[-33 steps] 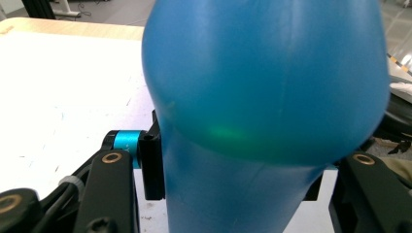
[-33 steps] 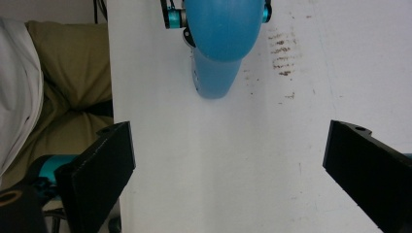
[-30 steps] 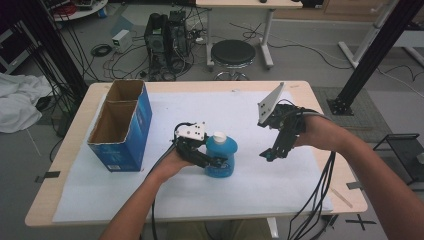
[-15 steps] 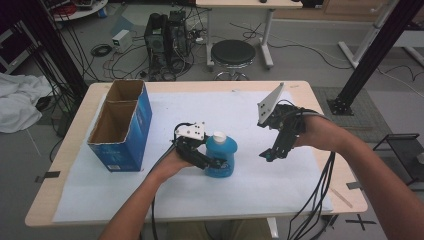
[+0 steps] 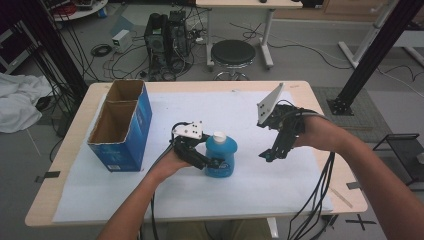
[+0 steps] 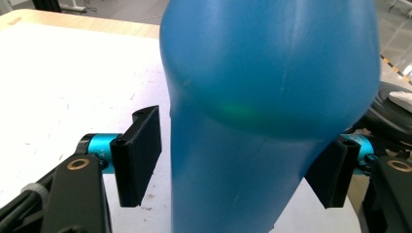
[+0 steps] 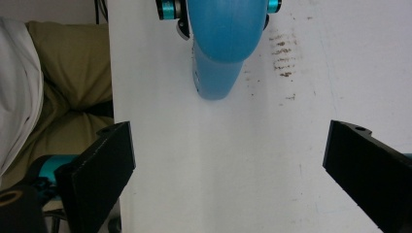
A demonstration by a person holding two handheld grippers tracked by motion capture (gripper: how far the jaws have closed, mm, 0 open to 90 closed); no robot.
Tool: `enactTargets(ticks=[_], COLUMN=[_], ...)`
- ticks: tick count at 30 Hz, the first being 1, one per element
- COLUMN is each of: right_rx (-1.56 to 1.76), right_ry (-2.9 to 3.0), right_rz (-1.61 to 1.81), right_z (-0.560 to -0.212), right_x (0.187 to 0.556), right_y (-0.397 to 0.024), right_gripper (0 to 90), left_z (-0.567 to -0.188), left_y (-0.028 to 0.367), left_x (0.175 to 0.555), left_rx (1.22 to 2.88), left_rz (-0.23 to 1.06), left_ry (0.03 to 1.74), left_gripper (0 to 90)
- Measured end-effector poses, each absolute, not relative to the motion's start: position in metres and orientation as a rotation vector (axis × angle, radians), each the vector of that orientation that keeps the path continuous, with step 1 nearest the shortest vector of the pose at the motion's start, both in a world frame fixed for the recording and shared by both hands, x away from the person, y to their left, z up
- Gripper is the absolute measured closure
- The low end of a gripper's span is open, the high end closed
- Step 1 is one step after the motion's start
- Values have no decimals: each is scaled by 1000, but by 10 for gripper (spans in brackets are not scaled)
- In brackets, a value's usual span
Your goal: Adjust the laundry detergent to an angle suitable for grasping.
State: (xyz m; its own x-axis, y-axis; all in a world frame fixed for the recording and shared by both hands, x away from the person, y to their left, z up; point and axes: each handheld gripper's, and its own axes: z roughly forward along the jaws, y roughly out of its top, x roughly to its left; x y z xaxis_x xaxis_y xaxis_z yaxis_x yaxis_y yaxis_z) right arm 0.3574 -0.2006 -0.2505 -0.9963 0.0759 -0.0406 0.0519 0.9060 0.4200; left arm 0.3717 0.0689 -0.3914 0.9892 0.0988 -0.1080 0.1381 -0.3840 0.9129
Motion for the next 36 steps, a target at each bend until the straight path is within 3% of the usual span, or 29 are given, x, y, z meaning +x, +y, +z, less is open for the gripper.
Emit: enactTargets(ticks=[3,5,36], right_rx=[97,97,96], right_ry=[3011,3009,2996], right_rz=[664,666,673], right_z=[-250,-250,-250], right_x=[357,357,355], right_y=[-201,-201,-207], right_gripper=[36,36,36], left_z=[-391,-391,-372], left_y=[69,69,100], left_x=[371,371,356], left_rx=[1965,1972,1964], left_rz=[-45,-35,38], left_ry=[174,188,259], left_gripper=[294,231,231])
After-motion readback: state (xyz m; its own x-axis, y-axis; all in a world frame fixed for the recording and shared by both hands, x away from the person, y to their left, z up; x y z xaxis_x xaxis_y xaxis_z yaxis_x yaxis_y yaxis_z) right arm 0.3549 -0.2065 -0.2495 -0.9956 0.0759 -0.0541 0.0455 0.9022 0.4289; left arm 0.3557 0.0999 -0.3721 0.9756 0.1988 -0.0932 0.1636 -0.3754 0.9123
